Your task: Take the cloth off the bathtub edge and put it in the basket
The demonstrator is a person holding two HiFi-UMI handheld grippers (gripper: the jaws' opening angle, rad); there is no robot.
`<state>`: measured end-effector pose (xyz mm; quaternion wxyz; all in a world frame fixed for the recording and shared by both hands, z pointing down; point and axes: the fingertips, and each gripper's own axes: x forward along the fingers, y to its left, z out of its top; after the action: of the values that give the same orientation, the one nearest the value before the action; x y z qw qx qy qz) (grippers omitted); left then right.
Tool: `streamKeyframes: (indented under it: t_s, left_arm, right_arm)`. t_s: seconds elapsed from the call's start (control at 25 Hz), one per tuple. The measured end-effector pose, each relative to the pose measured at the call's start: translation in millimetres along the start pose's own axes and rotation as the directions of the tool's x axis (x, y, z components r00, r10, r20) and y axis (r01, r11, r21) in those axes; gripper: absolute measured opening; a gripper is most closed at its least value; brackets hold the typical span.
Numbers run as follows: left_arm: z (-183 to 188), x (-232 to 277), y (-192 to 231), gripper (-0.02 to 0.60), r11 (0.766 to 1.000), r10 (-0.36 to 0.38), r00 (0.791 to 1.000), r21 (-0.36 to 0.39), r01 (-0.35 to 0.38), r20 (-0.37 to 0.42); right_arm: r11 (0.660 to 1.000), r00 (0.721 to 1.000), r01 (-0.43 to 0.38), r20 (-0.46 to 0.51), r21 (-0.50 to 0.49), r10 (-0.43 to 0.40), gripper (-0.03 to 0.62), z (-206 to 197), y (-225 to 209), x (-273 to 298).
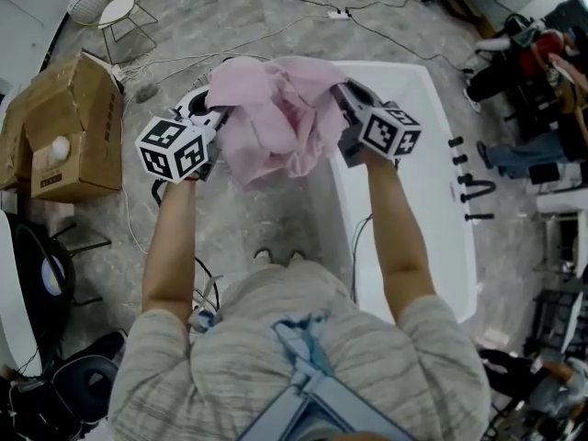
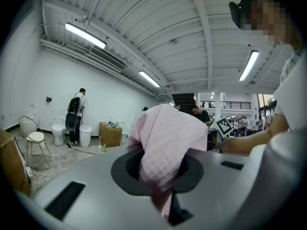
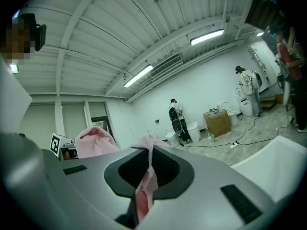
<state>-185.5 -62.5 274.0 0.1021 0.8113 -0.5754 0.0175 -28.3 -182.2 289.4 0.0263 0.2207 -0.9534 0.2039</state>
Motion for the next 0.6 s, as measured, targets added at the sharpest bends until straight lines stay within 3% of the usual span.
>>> streamKeyframes:
  t_s: [0.6]
  left_arm:
    - [20,-15,65,0.034,0.999,0.035,0.999,0.001,-0.035,0.022]
  right_arm:
    - [0.997,0.997,-0.061,0.05,0.054,0.058,0.02,26,38,67]
